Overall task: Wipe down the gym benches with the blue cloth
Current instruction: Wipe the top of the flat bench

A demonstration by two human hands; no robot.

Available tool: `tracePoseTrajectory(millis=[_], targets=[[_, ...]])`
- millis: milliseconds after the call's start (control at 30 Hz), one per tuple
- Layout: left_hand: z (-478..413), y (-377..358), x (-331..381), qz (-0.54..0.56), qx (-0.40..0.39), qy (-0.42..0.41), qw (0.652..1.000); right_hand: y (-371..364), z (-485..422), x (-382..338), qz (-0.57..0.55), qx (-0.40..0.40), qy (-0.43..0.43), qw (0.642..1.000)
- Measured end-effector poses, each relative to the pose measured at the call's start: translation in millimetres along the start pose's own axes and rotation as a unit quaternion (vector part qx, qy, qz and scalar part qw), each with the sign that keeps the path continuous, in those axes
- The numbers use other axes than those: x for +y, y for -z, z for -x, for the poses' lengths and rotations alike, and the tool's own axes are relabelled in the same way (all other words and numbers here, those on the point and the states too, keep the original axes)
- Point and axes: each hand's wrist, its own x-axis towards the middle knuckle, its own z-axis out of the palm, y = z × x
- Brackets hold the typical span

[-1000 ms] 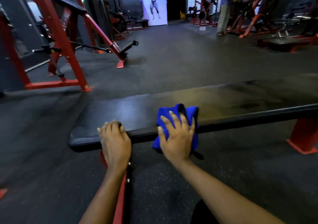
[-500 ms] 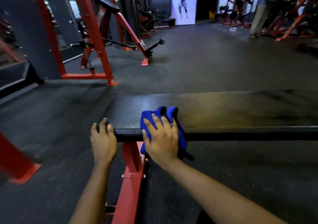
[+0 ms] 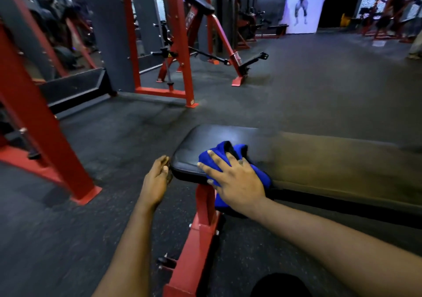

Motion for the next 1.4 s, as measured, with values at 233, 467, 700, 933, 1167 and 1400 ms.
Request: tracePoseTrajectory(millis=[233, 467, 700, 933, 1167, 1400], targets=[[-6, -3, 18, -0.113, 0.020, 0.042, 0.993, 12, -28, -10, -0.064, -0.062, 0.044, 0.995], [-4, -13, 23, -0.232, 0.016, 0.044, 0.972, 12, -14, -3, -0.064, -0.059, 0.081, 0.993], [1, -20, 30, -0.219, 0.027, 0.041, 0.975, 16, -33, -9, -0.132, -0.076, 0.053, 0.987], [21, -61, 31, -0.159, 0.094, 0.055, 0.981, 28, 26, 42, -0.142, 0.020, -0.133, 0.981], [19, -61, 37, -0.178, 0.094, 0.042, 0.979, 40, 83, 101, -0.092, 0.146, -0.428, 0.887], [22, -63, 45, -0.251, 0.088, 0.054, 0.963, 49, 64, 43, -0.162, 0.121, -0.388, 0.899]])
